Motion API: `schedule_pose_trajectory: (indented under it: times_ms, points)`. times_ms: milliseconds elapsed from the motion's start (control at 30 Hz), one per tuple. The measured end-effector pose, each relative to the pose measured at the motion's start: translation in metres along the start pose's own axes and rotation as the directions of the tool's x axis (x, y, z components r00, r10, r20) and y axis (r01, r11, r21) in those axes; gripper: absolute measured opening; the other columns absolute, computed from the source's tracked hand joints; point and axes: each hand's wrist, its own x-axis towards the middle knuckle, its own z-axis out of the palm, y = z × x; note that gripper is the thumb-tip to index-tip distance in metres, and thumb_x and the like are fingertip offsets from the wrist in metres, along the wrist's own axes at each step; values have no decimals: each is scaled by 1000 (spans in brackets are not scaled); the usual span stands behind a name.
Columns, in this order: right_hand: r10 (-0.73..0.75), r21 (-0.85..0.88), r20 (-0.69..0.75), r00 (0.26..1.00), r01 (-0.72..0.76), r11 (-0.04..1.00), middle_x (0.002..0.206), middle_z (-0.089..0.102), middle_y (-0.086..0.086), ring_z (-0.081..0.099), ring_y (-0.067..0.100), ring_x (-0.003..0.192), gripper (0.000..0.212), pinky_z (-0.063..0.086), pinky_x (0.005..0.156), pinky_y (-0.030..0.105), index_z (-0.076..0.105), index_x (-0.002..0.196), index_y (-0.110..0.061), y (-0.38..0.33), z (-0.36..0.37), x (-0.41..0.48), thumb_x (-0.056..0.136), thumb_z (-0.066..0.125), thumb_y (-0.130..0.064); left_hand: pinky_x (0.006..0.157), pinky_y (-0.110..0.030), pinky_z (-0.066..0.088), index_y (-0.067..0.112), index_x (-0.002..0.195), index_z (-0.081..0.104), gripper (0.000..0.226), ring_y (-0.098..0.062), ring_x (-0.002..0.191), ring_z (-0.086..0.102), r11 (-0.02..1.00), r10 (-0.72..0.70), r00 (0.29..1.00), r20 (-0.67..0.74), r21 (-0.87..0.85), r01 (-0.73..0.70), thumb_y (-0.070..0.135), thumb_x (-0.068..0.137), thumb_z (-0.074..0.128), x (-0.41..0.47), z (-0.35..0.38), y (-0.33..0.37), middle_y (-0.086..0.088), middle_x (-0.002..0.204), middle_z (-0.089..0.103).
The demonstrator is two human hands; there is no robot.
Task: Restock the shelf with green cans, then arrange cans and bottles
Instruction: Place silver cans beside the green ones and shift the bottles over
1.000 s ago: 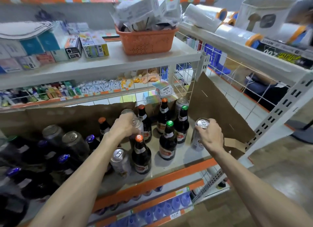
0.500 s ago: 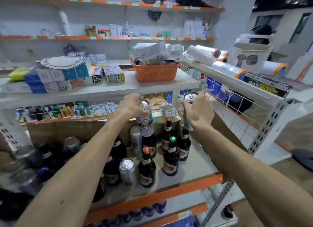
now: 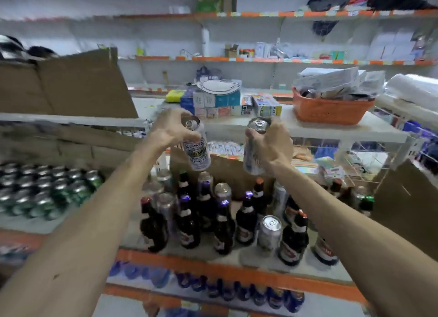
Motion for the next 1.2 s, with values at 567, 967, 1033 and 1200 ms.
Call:
schedule_pose_trajectory:
  times_ms: [567, 967, 1033, 1200]
  points:
    - [50, 128, 222, 974, -80, 989, 91, 69, 4, 66, 23, 83, 49, 53, 75, 34, 66, 103, -14, -211, 280, -98, 77, 68, -55, 88, -37, 55, 23, 116, 68, 55, -17, 97, 65, 985, -154, 988, 3, 81, 153, 33, 66, 86, -24, -166, -320, 4, 109, 70]
    - [86, 70, 278, 957, -110, 991, 93, 70, 2, 66, 19, 81, 46, 46, 65, 28, 67, 105, -14, -215, 407, -73, 77, 72, -51, 96, -38, 51, 17, 129, 62, 71, -18, 111, 62, 981, -188, 972, 139, 80, 178, 38, 66, 87, 52, -141, -428, 0, 124, 67]
    - [88, 71, 273, 958, -111, 991, 97, 70, 2, 66, 21, 87, 49, 50, 71, 31, 66, 109, -15, -215, 426, -68, 78, 72, -52, 97, -40, 51, 17, 129, 62, 71, -19, 112, 62, 982, -185, 972, 146, 72, 176, 38, 66, 86, 67, -137, -438, 0, 125, 66]
    - [116, 16, 266, 957, -125, 992, 94, 70, 2, 65, 20, 82, 49, 52, 70, 33, 65, 107, -15, -216, 464, -62, 77, 71, -54, 89, -38, 54, 20, 115, 69, 55, -16, 100, 66, 989, -149, 963, 224, 22, 147, 34, 65, 87, 103, -122, -466, 5, 109, 71]
